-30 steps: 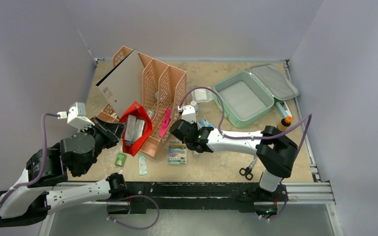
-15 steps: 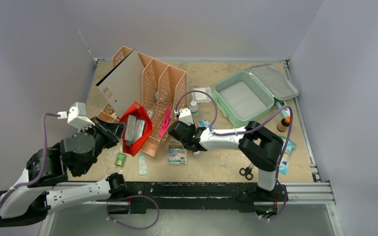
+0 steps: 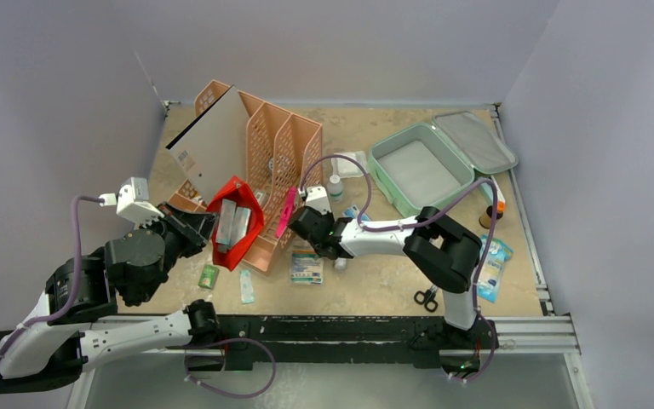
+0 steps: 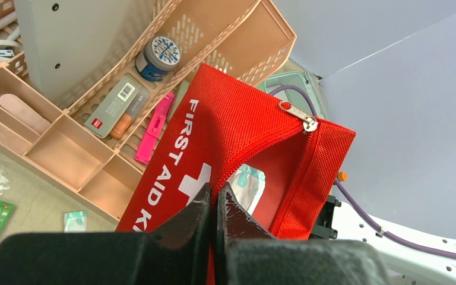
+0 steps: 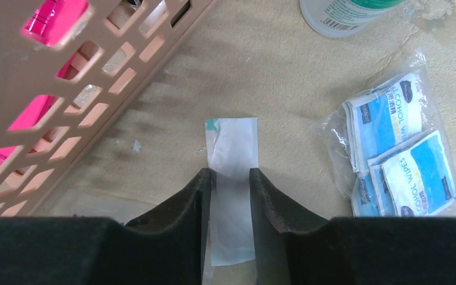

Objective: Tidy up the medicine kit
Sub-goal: Grasp the arm, then place the medical item at the medicine pouch.

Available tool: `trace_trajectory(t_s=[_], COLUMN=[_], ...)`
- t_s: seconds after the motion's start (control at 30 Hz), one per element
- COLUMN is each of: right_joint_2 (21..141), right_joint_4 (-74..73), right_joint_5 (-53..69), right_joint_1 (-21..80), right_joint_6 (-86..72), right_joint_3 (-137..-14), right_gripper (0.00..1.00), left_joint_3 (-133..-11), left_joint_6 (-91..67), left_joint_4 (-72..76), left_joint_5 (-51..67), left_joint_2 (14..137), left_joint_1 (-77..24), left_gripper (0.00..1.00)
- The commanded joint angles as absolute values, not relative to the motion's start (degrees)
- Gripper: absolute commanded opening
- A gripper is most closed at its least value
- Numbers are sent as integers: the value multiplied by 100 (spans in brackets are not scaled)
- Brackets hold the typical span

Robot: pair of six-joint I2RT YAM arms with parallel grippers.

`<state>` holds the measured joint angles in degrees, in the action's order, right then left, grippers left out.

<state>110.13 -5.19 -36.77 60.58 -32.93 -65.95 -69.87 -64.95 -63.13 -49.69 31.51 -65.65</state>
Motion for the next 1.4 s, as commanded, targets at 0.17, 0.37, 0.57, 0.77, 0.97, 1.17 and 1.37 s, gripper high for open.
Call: trace_trajectory(t_s=[0.17, 0.37, 0.57, 0.77, 0.97, 1.17, 1.37], right_joint_2=[10647, 9928, 8644, 6908, 5753, 5745, 6215], right_joint_4=[-593, -458, -723, -762, -84, 1011, 1995], right_joint_5=[-3969, -3849, -3465, -2790, -2065, -1010, -882], right_joint_1=[6033, 6027, 6028, 6033, 6046, 6051, 6139], right_joint_6=[-3139, -3026, -3394, -4031, -4828, -5835, -6823], right_joint_3=[-6622, -6419, -6117, -5894, -5648, -5501, -5255], right_gripper=[2, 0, 0, 0, 0, 0, 0], left_joint_3=[-6979, -6917, -6693, -6267, -6018, -6003, -5910], left_joint_6=[-6539, -6509, -6482, -6579, -6730, -6747, -6896], left_joint_4=[-6236, -6122, -5805, -5338, -4968, -4674, -4333], left_joint_5=[-5042, -5036, -5002, -4968, -4851, -4808, -4521], left_joint_2=[3159, 3233, 3418, 3665, 4020, 4323, 4364], left_joint_1=[-6556, -6557, -6557, -6557, -6557, -6557, -6557], left_gripper=[0, 0, 0, 0, 0, 0, 0])
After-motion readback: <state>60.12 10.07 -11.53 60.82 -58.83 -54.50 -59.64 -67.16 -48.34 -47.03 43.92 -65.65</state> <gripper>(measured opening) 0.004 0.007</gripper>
